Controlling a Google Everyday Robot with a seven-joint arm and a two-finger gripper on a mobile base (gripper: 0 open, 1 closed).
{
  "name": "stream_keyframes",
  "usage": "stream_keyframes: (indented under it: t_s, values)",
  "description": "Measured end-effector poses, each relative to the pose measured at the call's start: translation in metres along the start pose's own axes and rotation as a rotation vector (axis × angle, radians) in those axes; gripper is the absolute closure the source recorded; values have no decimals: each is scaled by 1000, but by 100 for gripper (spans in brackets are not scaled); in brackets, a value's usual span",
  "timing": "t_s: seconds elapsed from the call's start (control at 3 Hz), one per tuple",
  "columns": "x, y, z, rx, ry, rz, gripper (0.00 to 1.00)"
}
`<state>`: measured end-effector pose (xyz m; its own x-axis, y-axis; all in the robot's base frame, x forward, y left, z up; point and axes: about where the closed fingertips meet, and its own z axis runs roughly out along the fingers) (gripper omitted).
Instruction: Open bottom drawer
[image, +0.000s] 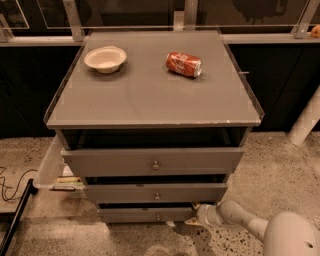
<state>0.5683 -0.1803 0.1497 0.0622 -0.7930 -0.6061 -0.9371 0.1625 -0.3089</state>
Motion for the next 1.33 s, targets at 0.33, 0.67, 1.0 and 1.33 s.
stream_keyframes:
  t_s: [0.33, 0.67, 1.0, 1.33]
  values:
    - [-5, -4, -5, 0, 0, 0, 66]
    - [-9, -6, -10, 0, 0, 0, 89]
    - [-10, -7, -13, 0, 0, 0, 100]
    - [-6, 5, -20, 3, -5, 13, 100]
